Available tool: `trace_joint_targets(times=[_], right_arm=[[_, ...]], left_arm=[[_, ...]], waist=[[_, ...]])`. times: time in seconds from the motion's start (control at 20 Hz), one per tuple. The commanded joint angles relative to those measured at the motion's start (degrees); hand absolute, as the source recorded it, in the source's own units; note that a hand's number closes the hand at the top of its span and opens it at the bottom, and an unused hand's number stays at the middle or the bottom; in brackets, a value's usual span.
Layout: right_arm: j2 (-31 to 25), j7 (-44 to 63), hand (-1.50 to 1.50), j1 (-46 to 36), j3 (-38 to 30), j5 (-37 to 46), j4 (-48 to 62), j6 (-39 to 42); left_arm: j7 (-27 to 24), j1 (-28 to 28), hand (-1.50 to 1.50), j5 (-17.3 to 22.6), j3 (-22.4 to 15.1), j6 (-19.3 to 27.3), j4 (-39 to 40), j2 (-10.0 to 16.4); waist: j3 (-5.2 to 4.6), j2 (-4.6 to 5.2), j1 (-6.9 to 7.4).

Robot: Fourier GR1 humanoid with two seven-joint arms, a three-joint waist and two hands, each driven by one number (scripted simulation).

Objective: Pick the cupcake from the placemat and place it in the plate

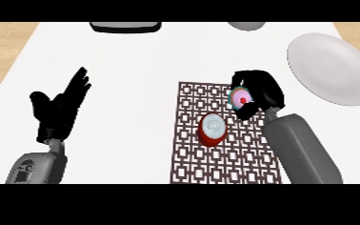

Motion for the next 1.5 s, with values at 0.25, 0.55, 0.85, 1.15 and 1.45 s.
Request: trace_joint_targets(times=[0.25,0.55,0.85,1.15,1.45], right_arm=[[-2.4,3.6,1.50,-6.1,-7.3,7.4,-5.8,-18.3],[-5.2,0.7,1.50,-4.5,-17.2,0.7,-1.5,-22.0],[-8.8,0.0,1.50,-7.0,-23.4,-5.1,1.0,-18.6],[-17.3,-12.2,1.50,-10.8,-31.3,-9.5,19.0,-21.1],[-23.5,-21.6,1.50,-13.9,-33.1,-7.4,37.5,-23.6]], left_arm=[[2.9,-2.3,0.00,0.4,1.3,-0.2,0.1,1.3],[2.1,-1.6,0.00,0.7,2.0,-1.4,-0.2,2.0],[-0.4,0.1,0.00,-0.2,1.2,-1.1,0.0,-0.4],[2.5,-3.9,0.00,-1.4,0.7,0.1,2.5,-1.1],[0.5,-1.8,0.00,-1.3,0.7,-0.7,-0.5,-1.0]], waist=[[-0.01,-0.18,-0.52],[0.02,0.02,-0.27],[-0.02,-0.09,-0.29],[0.02,0.20,-0.04],[0.09,0.53,1.15]])
